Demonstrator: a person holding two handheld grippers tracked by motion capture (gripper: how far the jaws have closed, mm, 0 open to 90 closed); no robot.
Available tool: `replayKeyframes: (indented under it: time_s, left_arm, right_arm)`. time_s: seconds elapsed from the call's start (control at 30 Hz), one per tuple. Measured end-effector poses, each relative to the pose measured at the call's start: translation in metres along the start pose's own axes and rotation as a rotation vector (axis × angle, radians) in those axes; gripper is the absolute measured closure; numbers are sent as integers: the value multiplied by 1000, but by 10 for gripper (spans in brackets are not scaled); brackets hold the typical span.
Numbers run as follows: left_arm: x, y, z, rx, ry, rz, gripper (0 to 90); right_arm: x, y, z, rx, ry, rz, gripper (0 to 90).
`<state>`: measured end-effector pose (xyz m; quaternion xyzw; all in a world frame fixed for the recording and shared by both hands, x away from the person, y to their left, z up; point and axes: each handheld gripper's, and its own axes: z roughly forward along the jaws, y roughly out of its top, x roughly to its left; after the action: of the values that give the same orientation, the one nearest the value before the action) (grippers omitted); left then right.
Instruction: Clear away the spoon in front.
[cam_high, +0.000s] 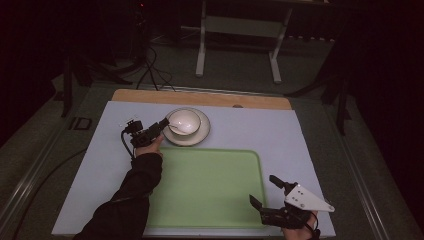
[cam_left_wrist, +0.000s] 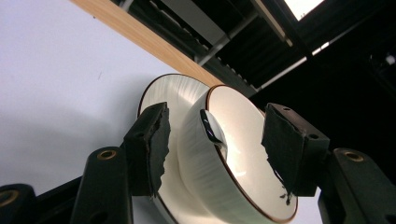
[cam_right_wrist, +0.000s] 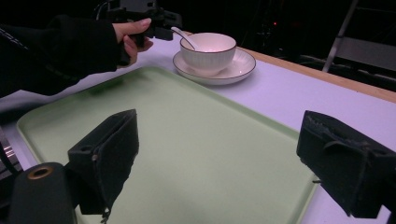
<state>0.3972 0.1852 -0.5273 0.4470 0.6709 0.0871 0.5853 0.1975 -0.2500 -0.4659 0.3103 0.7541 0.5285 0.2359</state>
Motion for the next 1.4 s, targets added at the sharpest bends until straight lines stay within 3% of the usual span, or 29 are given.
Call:
replayKeyframes:
  time_s: [0.23,0.4,0.57,0.8,0.97,1.17,1.37,1.4]
  left_arm:
    - [1,-4,6,-23,32,-52,537]
    - [2,-7,9,-25,-7,-108,640]
    - [-1,-9,11,-25,-4,-106,756]
    - [0,-10,11,-39,-7,-106,781]
    - [-8,-6,8,-58,-40,-78,824]
    - [-17,-3,8,-46,-28,-20,838]
    - [-24,4,6,-26,-54,19,841]
    - [-28,8,4,-15,-65,41,841]
  right_arm:
    - [-1,0,0,3,3,0,127]
    - [-1,-1,2,15,12,4,127]
    - [-2,-1,1,12,13,10,127]
    - [-2,-1,1,15,18,12,129]
    - [-2,-1,2,17,21,13,129]
    - [-2,-1,1,12,23,10,129]
    - [-2,-1,1,12,24,14,129]
    - [-2,-1,2,12,28,15,129]
